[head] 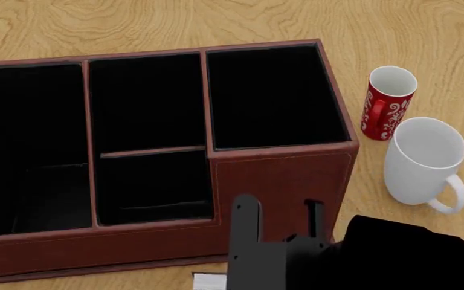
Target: Pick up the book and place it in the right compartment of the caddy.
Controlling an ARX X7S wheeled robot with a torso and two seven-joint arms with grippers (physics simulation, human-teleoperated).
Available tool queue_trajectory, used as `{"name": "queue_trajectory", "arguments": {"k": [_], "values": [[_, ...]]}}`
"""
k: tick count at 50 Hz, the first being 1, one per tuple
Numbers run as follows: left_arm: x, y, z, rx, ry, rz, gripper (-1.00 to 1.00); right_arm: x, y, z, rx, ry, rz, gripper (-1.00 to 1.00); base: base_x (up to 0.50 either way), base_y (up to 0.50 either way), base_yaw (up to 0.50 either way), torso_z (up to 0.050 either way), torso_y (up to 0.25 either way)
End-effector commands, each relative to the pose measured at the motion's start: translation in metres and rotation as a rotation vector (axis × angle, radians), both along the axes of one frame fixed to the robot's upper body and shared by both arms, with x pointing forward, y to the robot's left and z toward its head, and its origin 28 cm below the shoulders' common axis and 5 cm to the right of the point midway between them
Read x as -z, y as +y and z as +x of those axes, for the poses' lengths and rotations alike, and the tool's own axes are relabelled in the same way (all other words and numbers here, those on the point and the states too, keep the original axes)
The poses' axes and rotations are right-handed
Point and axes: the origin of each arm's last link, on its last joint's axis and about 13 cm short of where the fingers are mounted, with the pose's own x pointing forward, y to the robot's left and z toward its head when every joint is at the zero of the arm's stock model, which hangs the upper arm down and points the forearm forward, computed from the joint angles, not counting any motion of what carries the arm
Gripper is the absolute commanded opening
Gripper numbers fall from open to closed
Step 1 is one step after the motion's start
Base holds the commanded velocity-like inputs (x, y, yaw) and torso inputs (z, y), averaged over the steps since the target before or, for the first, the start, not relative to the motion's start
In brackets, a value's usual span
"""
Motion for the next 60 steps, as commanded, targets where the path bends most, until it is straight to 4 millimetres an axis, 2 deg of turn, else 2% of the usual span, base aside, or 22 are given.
{"name": "queue_trajectory", "arguments": {"k": [1, 14, 24, 35, 48, 60], "values": [[0.000, 0.000, 0.002, -0.001, -0.004, -0.004, 1.00, -0.029, 0.000, -0.014, -0.041, -0.055, 0.022, -1.00, 0.00, 0.00, 0.00, 0.000, 0.000], [0.000, 0.000, 0.001, -0.002, -0.008, -0.005, 1.00, -0.057, -0.006, -0.045, -0.067, -0.077, 0.064, -1.00, 0.00, 0.00, 0.00, 0.000, 0.000], [-0.001, 0.000, -0.002, -0.004, -0.014, -0.006, 1.00, -0.079, -0.006, -0.060, -0.086, -0.118, 0.135, -1.00, 0.00, 0.00, 0.00, 0.000, 0.000], [-0.001, 0.001, -0.003, -0.007, -0.016, -0.007, 1.00, -0.100, -0.001, -0.063, -0.082, -0.202, 0.236, -1.00, 0.00, 0.00, 0.00, 0.000, 0.000], [0.000, 0.001, -0.003, -0.008, -0.016, -0.008, 1.00, -0.131, 0.001, -0.077, -0.092, -0.310, 0.484, -1.00, 0.00, 0.00, 0.00, 0.000, 0.000], [0.000, 0.001, -0.002, -0.009, -0.017, -0.008, 1.00, -0.149, -0.002, -0.078, -0.089, -0.416, 0.663, -1.00, 0.00, 0.00, 0.00, 0.000, 0.000]]}}
